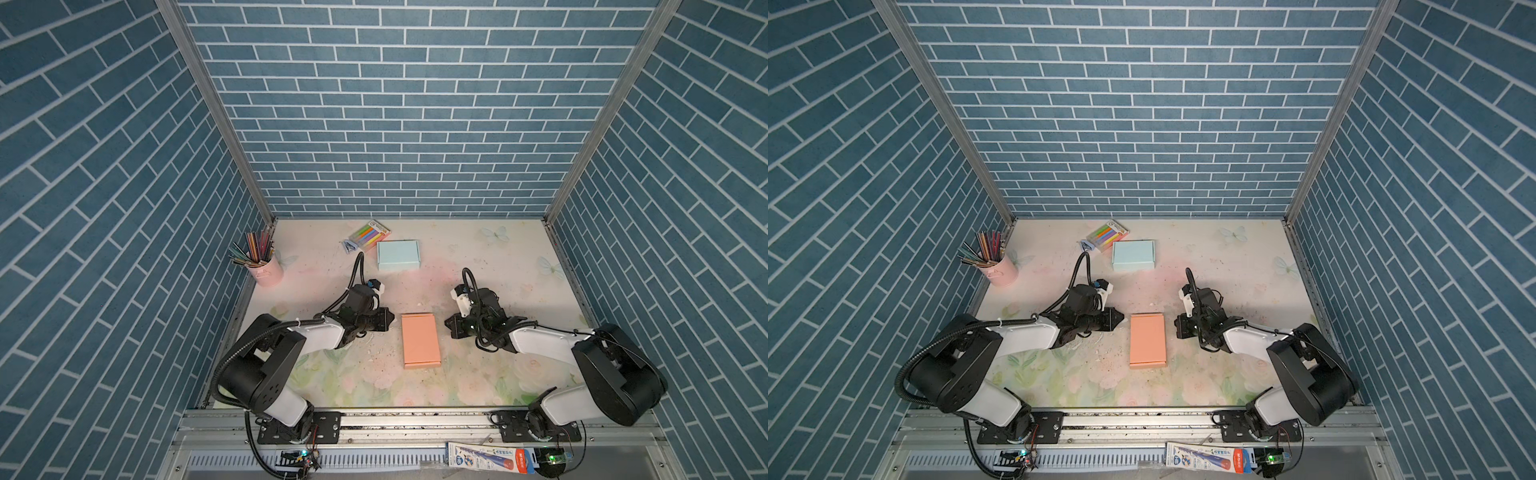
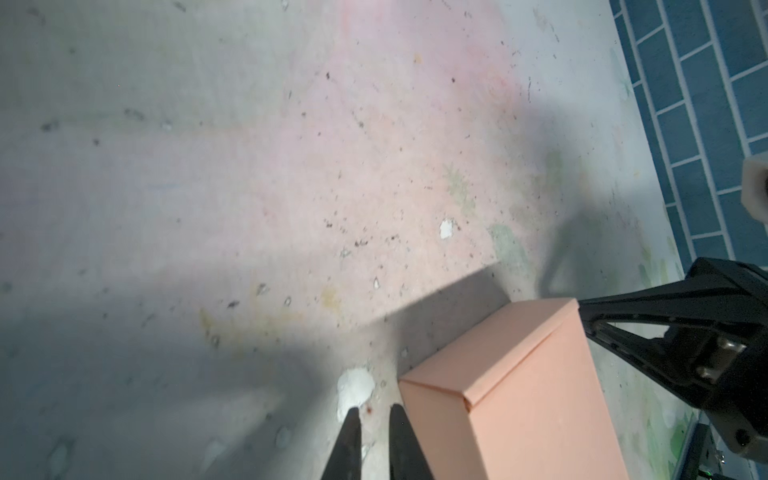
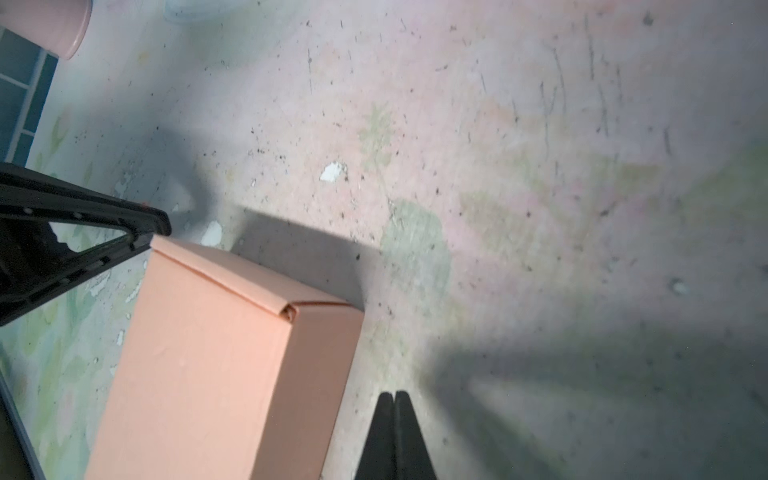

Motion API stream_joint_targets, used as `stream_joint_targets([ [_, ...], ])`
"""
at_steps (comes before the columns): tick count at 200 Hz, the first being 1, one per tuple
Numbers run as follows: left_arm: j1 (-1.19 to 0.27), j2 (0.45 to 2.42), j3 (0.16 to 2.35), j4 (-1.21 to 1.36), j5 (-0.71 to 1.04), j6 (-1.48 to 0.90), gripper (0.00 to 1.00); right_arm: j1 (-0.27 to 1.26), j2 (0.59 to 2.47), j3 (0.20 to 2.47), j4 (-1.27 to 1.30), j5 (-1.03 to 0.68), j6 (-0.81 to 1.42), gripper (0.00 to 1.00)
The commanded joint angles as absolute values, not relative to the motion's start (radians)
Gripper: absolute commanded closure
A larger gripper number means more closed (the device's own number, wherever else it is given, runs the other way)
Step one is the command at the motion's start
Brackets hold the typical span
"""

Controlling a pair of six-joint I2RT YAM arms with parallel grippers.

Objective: Fold the paper box

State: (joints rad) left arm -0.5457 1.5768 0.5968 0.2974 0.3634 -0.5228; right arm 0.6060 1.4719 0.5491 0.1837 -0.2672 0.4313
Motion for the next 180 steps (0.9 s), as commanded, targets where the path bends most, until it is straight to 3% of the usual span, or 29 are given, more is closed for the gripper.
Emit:
stream_joint_targets([
  [1,-0.545,1.610,0.628,0.295,0.394,-0.509,0.85,0.604,1.514,0.584,0.210,-0.282,0.394,0.96],
  [180,-0.665,1.736,0.685,0.378,0.405,-0.593,0.85,0.669,1.626,0.629,0.326,-0.362,0.435,0.97],
])
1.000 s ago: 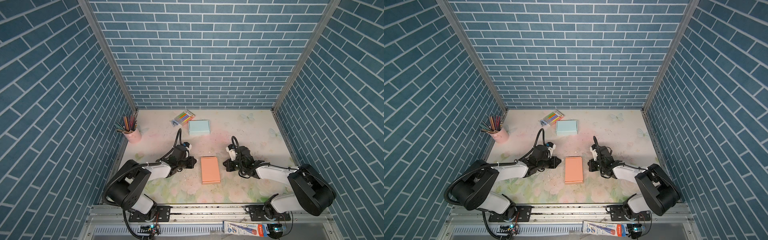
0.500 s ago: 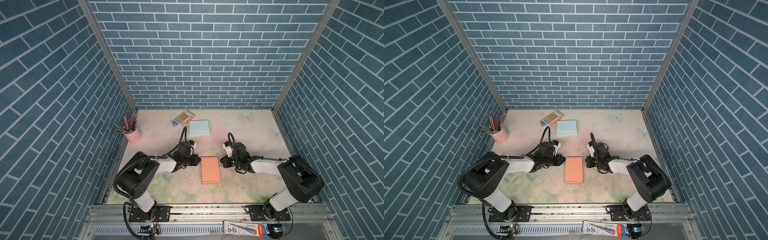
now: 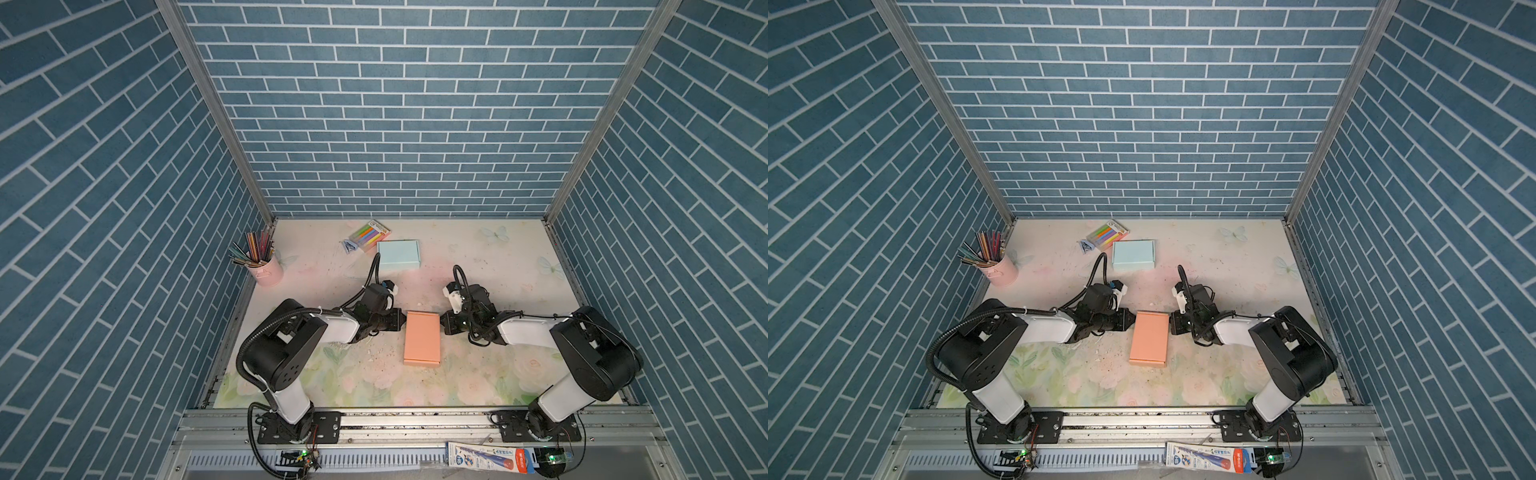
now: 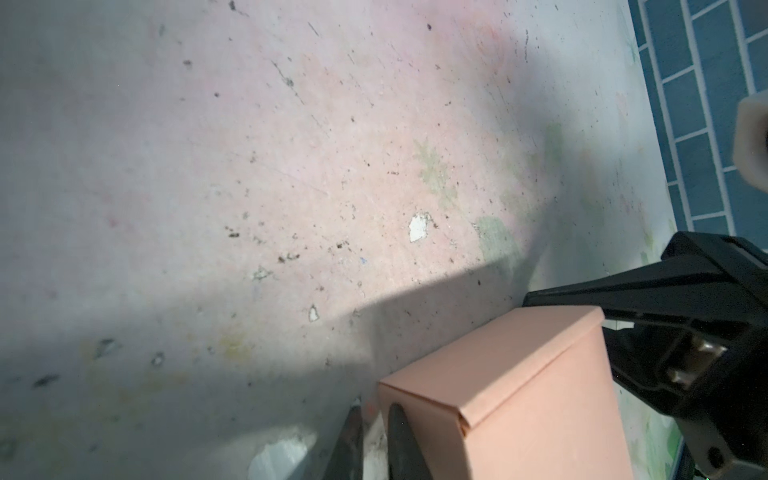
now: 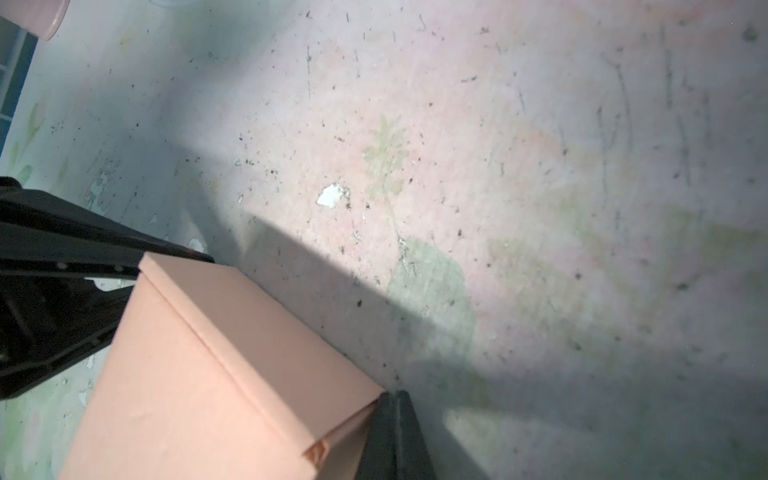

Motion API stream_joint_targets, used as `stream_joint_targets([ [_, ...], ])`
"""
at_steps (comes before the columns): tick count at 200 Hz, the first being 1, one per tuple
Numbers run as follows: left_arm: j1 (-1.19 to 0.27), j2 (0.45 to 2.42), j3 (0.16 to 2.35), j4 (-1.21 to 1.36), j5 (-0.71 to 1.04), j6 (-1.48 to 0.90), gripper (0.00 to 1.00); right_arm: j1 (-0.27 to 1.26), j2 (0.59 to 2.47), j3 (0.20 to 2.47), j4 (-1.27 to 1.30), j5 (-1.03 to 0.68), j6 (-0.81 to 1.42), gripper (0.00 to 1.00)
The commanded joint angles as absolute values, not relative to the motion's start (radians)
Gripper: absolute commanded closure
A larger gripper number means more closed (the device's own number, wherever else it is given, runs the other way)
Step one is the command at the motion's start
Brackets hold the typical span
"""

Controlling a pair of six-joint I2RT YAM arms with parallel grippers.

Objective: Fold the paper box

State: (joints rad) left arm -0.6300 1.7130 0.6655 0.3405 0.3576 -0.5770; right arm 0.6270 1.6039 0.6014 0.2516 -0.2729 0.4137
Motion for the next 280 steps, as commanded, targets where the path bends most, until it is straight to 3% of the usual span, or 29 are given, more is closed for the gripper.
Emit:
stream_joint_targets([
  [1,-0.665,1.735,0.685,0.378,0.406,-0.593,0.85,0.669,1.627,0.629,0.326,-0.363,0.436,0.97],
  [128,-0.526,1.569,0.489,0.369,0.445,-0.571,0.84,0.639,1.478,0.487,0.249,-0.279,0.450,0.93],
  [184,-0.604,1.497,0.433,0.399,0.436,-0.624,0.83,0.681,1.465,0.469,0.251,-0.284,0.483,0.93],
  [280,-0.702,1.550,0.426,0.481,0.421,-0.694,0.83,0.744,1.507,0.508,0.292,-0.288,0.506,0.94],
])
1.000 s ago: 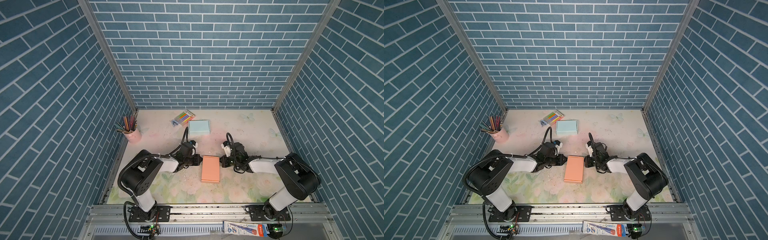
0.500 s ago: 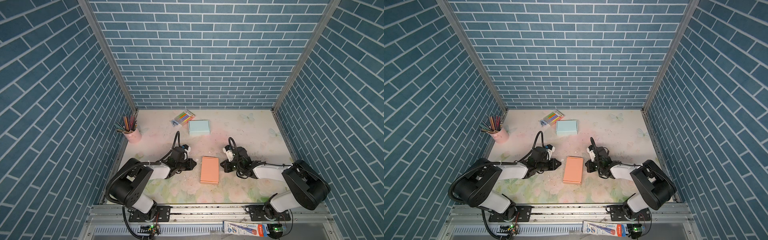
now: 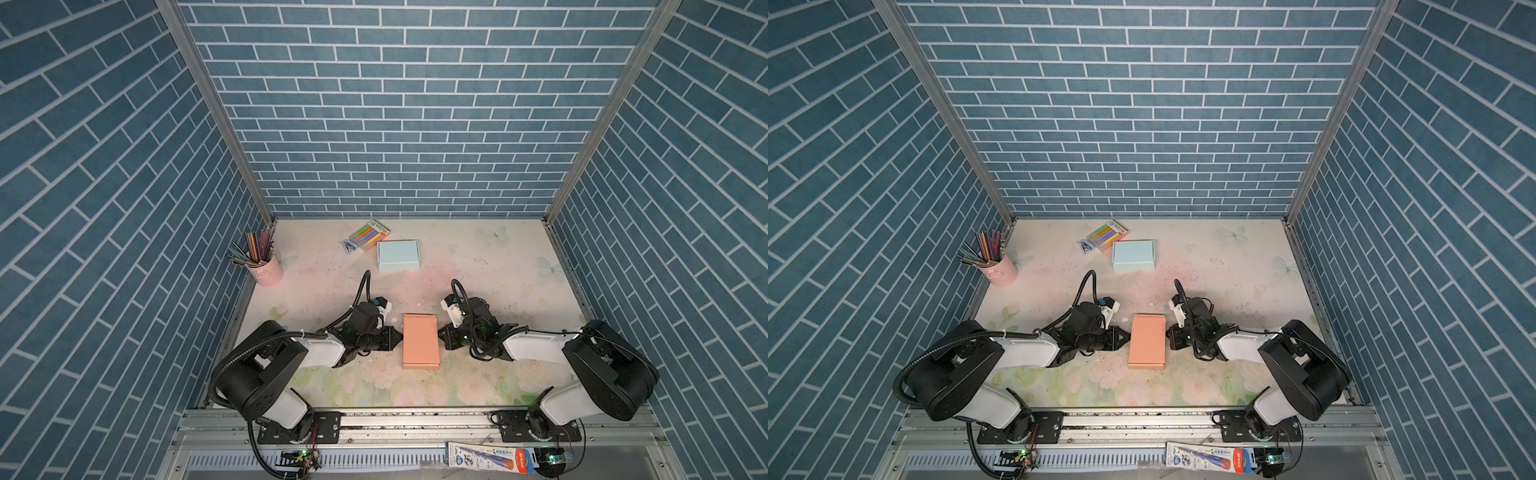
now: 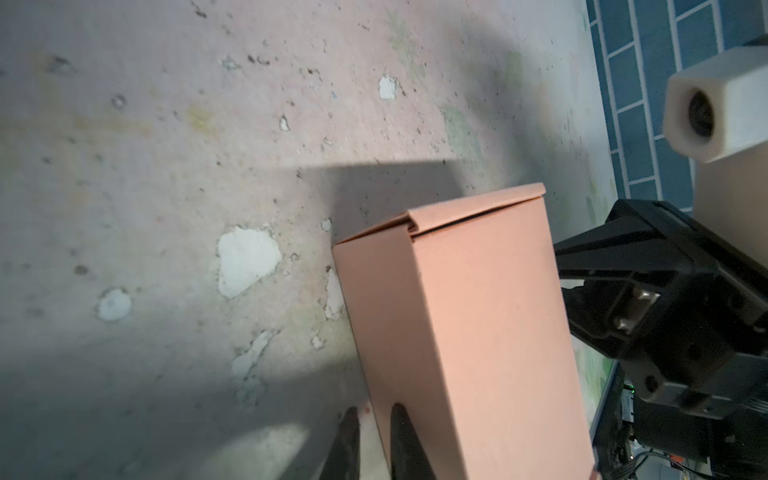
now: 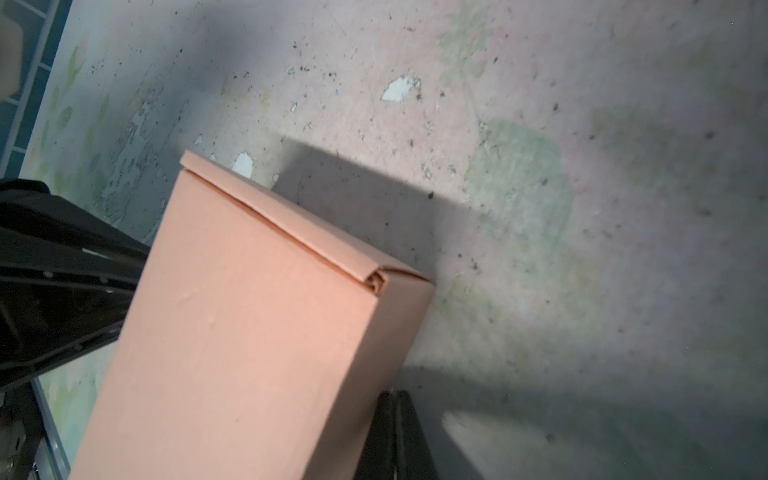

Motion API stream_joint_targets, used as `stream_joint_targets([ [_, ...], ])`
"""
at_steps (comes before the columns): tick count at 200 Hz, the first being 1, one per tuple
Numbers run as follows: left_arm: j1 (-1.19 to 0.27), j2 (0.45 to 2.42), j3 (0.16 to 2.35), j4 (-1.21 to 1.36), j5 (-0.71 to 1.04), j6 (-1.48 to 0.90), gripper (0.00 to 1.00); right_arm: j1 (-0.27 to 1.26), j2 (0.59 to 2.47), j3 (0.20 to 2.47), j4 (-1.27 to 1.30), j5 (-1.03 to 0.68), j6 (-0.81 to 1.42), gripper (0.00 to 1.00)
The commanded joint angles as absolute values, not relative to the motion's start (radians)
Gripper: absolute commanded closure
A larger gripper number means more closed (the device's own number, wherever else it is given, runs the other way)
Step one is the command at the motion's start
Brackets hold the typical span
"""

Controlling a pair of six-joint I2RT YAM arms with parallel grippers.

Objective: Fold the paper box

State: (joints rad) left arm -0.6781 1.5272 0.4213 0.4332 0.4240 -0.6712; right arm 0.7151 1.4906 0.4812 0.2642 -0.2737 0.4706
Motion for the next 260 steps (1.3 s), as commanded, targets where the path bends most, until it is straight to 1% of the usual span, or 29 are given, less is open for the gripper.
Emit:
stream_joint_targets([
  [1,-0.703,1.551,0.426,0.481,0.421,-0.694,0.83,0.745,1.507,0.508,0.292,-0.288,0.507,0.94],
  [47,-0.715,1.563,0.437,0.491,0.417,-0.701,0.83,0.766,1.514,0.542,0.323,-0.316,0.525,0.94],
  [75,-0.709,1.573,0.465,0.455,0.396,-0.672,0.83,0.773,1.517,0.566,0.338,-0.324,0.532,0.94],
  [123,-0.632,1.610,0.490,0.449,0.430,-0.633,0.83,0.729,1.562,0.574,0.345,-0.358,0.527,0.95],
  [199,-0.644,1.442,0.387,0.314,0.325,-0.608,0.83,0.706,1.433,0.443,0.293,-0.307,0.544,0.94],
  [227,-0.698,1.396,0.348,0.294,0.299,-0.639,0.83,0.734,1.370,0.389,0.271,-0.289,0.575,0.94],
  [260,-0.744,1.371,0.343,0.274,0.281,-0.654,0.83,0.790,1.340,0.383,0.253,-0.261,0.607,0.95],
])
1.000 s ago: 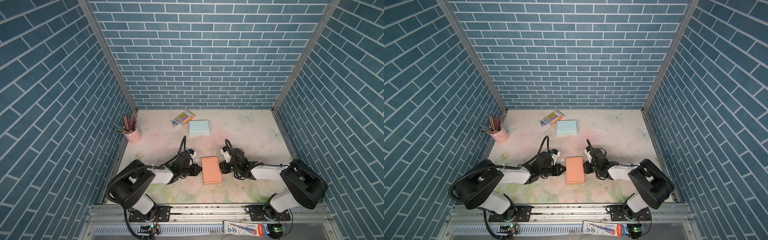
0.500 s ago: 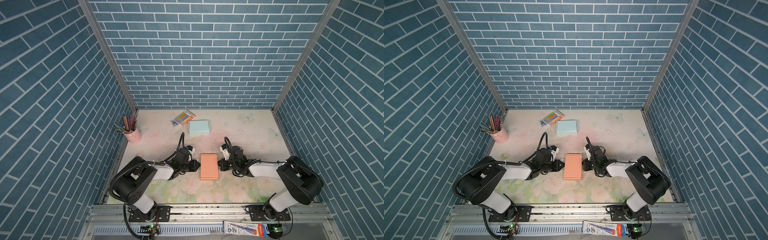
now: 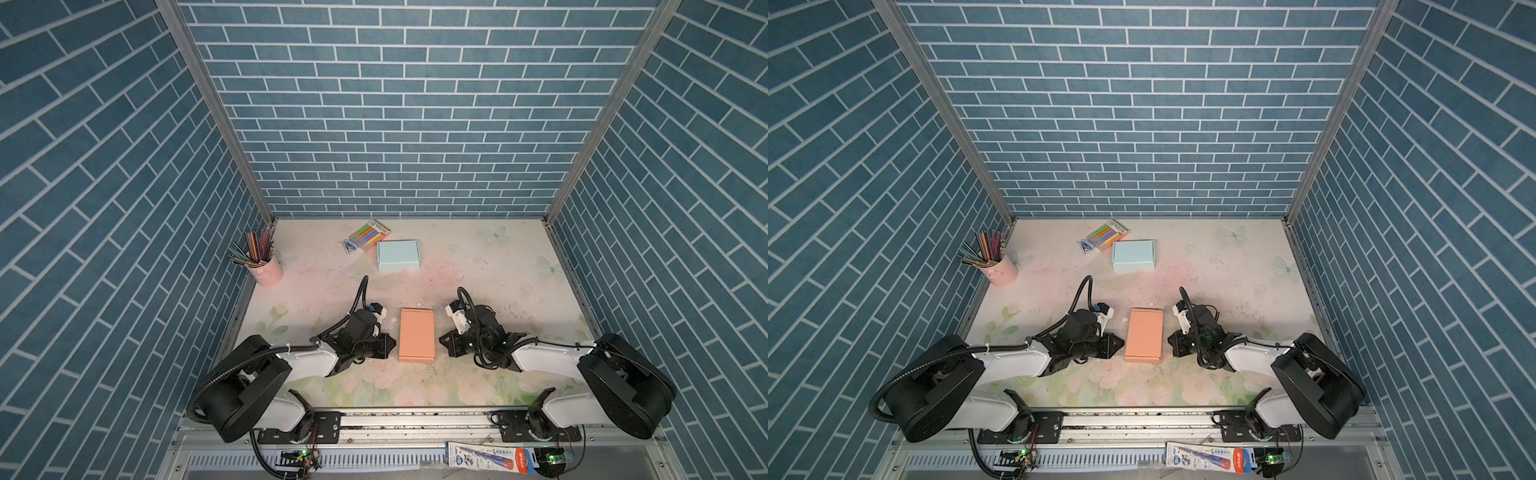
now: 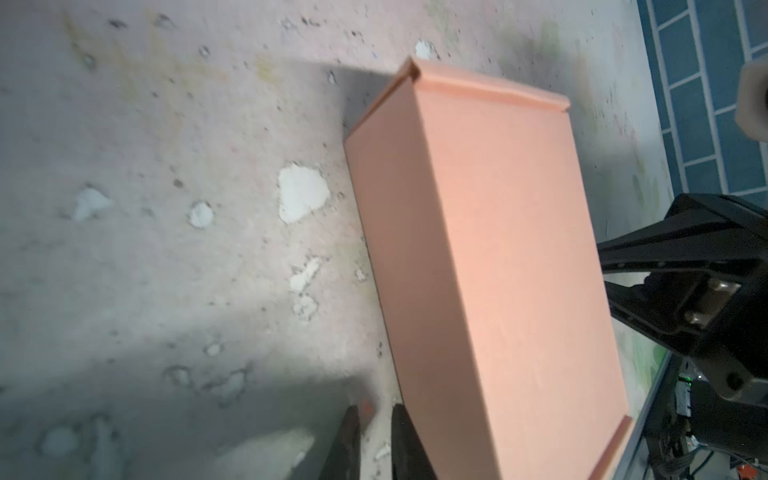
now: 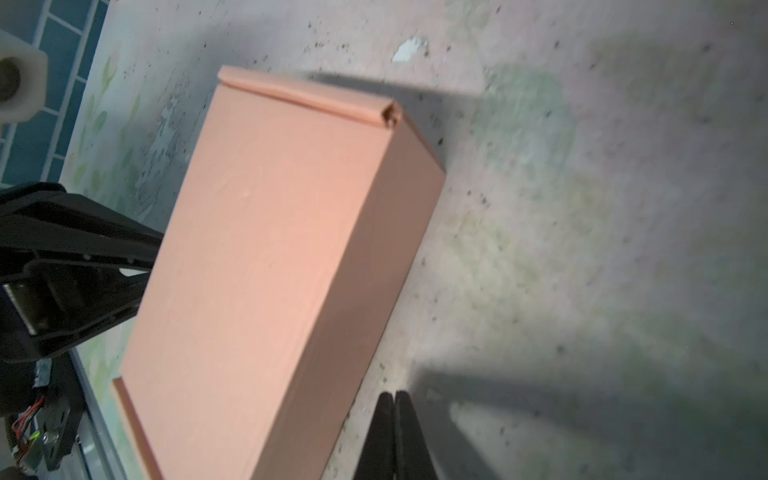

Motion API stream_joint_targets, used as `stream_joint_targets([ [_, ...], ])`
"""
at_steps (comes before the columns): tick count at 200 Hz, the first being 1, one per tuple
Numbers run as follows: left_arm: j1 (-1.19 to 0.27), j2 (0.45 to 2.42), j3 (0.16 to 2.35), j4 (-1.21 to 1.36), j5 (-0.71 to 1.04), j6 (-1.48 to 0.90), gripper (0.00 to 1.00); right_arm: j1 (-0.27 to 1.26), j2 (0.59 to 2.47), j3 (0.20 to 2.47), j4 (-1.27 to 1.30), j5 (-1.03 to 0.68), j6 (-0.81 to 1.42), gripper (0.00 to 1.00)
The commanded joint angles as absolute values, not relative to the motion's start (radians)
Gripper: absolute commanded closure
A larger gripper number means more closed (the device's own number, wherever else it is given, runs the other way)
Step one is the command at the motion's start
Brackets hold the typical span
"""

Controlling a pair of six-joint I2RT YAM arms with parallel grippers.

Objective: Fold the paper box

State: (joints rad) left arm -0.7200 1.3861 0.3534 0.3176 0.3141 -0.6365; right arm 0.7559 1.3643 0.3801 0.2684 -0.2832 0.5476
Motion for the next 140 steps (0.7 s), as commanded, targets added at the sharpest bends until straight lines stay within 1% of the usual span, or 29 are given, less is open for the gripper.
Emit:
stream_joint_targets([
  [1,-0.742,1.371,0.343,0.274,0.282,-0.654,0.83,0.791,1.341,0.383,0.253,-0.260,0.607,0.95],
  [61,-0.786,1.423,0.376,0.334,0.294,-0.677,0.83,0.841,1.411,0.450,0.267,-0.258,0.609,0.95],
  [114,-0.803,1.417,0.391,0.331,0.293,-0.680,0.83,0.867,1.408,0.476,0.262,-0.244,0.615,0.95],
  [140,-0.802,1.401,0.396,0.296,0.261,-0.668,0.83,0.869,1.395,0.461,0.253,-0.230,0.618,0.95],
])
